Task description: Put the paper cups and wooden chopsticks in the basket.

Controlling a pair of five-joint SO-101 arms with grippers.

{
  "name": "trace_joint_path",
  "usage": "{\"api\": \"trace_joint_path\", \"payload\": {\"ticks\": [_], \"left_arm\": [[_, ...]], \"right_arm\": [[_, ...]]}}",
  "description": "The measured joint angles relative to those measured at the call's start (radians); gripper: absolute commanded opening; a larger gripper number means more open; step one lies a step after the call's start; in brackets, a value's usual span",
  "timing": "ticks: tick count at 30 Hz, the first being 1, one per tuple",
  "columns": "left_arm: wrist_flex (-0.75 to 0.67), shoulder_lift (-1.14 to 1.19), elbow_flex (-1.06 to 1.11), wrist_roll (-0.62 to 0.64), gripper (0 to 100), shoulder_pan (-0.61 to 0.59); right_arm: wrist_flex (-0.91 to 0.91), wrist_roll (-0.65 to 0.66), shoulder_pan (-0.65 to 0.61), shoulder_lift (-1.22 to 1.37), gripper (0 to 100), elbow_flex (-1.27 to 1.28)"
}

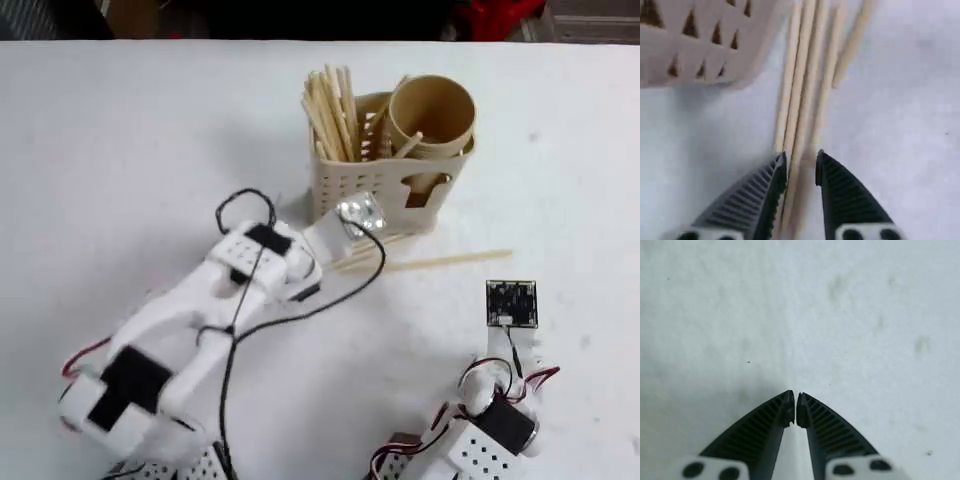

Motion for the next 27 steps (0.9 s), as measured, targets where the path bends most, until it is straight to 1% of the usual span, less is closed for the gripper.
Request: {"api": "trace_joint_path", "payload": {"ticks": [4,8,17,20,24,27], "left_arm": [[0.061,0.146,-0.106,-0.023,12,-0.008],[0.135,0.209,-0.190,-0.038,12,-0.008],[0.152,0.219,-0.206,-0.038,12,-0.008],[0.187,0.222,-0.218,-0.040,12,-0.009],[0.198,0.222,-0.218,-0.041,12,-0.009],[0.207,0.222,-0.219,-0.084,12,-0.009]], "right_arm": [[0.000,0.000,0.000,0.000,2.4,0.000],[0.000,0.000,0.000,0.000,2.4,0.000],[0.000,0.000,0.000,0.000,2.4,0.000],[0.000,0.000,0.000,0.000,2.4,0.000],[0.000,0.000,0.000,0.000,2.4,0.000],[0.000,0.000,0.000,0.000,2.4,0.000]]}}
